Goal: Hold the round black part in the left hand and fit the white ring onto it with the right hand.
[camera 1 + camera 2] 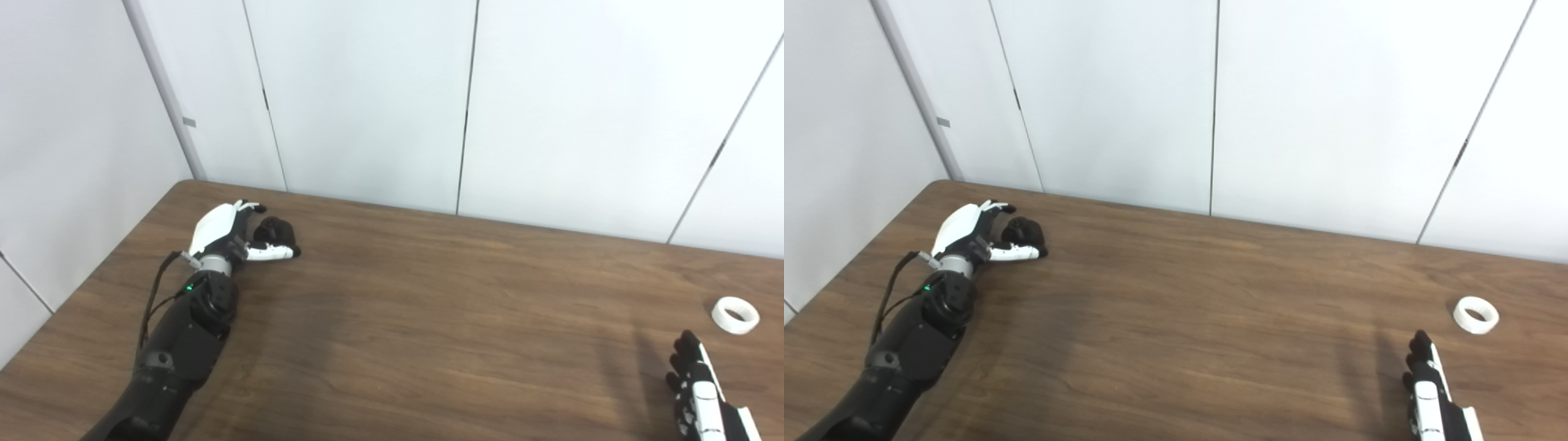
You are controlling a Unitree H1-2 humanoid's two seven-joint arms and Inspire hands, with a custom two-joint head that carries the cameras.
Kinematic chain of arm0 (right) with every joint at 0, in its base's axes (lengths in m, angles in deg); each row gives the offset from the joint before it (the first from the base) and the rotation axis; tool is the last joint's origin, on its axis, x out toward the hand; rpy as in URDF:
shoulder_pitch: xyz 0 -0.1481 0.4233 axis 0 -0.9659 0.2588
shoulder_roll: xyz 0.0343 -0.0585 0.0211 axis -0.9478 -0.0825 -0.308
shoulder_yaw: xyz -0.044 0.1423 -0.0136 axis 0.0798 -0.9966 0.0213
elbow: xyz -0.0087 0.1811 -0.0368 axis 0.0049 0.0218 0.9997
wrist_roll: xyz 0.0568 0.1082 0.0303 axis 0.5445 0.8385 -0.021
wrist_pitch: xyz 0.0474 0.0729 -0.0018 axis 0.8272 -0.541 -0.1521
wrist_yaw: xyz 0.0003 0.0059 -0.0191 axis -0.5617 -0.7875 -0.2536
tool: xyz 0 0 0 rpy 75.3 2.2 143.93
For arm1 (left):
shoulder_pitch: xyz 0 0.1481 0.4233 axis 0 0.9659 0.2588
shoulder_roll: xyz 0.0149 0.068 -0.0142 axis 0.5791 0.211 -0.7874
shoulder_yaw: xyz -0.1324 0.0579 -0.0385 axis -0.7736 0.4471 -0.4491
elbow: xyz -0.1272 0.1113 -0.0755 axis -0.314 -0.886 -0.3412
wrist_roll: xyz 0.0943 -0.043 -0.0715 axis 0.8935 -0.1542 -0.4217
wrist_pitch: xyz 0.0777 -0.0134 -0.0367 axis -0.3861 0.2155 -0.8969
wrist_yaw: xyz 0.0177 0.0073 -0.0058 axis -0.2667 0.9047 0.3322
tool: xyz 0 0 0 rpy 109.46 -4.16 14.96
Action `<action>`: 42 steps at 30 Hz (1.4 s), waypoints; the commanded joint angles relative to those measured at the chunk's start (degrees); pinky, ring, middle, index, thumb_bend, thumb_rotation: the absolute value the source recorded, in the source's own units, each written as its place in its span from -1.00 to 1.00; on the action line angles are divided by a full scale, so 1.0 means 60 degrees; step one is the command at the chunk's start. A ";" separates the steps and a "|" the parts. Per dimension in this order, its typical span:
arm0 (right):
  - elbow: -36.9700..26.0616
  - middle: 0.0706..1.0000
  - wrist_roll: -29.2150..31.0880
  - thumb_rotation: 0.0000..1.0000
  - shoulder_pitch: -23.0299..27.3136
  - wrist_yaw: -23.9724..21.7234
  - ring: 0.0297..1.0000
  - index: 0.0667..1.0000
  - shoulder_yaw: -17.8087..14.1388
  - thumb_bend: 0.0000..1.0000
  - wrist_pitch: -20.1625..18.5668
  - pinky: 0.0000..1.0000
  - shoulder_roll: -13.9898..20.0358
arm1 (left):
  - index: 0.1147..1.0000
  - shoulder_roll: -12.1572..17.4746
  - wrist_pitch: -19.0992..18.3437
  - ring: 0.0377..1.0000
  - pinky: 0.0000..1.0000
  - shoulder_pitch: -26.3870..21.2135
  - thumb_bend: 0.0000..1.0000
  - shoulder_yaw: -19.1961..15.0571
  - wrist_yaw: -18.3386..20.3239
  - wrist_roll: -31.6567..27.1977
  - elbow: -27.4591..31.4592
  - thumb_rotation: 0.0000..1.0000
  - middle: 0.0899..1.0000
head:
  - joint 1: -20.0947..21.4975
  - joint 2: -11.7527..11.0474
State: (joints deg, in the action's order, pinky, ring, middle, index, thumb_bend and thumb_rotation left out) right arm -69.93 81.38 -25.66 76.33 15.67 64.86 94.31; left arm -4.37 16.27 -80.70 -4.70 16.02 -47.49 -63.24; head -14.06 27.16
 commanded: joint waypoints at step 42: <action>-0.0255 1.00 0.0211 1.00 0.0028 -0.0042 1.00 1.00 -0.0006 -0.44 0.0359 1.00 0.0024 | 0.52 0.0263 0.0137 1.00 1.00 -0.1041 0.92 0.0253 -0.0527 -0.0100 -0.0854 -0.34 0.85 | 0.0034 0.0059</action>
State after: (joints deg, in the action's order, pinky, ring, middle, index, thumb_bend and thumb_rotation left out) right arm -69.93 82.50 -25.86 76.16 15.70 64.93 94.25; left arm -4.37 16.24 -83.55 -2.86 13.94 -47.99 -68.78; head -13.80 27.51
